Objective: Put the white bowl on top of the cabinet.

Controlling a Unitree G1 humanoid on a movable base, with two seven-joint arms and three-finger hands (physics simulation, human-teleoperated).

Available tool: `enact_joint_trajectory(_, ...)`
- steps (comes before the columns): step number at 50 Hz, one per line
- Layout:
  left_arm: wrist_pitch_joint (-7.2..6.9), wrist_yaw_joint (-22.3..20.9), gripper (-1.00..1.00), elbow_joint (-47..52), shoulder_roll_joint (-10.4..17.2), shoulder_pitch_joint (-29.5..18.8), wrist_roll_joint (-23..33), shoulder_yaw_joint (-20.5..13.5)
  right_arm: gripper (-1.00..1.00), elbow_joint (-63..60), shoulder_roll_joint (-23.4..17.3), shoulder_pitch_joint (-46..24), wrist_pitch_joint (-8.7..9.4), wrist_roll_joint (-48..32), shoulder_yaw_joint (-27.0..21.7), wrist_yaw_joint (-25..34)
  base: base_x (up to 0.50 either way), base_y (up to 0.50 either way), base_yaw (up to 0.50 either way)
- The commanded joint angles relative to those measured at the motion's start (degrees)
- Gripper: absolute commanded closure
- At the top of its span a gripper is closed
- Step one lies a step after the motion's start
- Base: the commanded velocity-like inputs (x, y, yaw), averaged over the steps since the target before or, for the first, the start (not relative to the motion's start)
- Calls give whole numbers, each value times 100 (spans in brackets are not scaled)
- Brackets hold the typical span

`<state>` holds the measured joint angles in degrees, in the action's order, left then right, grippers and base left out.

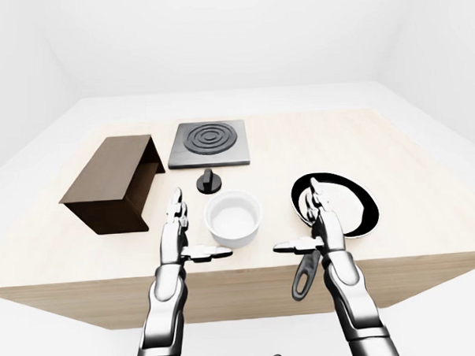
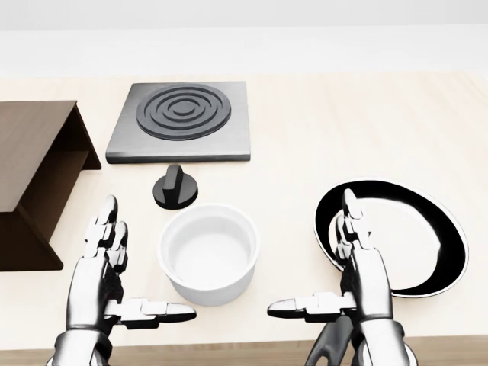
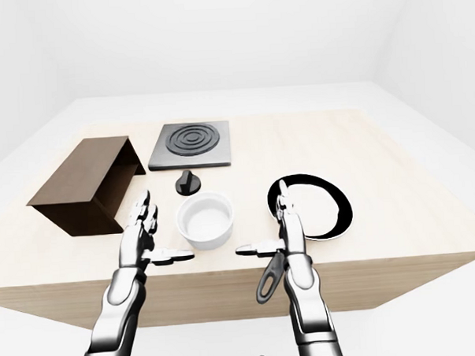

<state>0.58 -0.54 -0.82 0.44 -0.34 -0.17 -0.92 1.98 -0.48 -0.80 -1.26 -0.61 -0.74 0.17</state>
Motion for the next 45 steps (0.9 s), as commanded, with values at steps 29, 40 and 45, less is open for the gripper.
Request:
enact_joint_trajectory(29,168,-52,-100,-324,92,-132,-6,-157,-100,738,-150,-483,-310,-125,-255,-402,0,10,0)
enact_joint_trajectory(40,185,-52,-100,-392,90,-159,4,-152,-100,827,-154,-526,-333,-127,-251,-410,0,26,0)
enact_joint_trajectory(45,182,-38,-100,-465,90,-194,25,-140,-100,741,-167,-486,-186,-52,-234,-250,0,17,0)
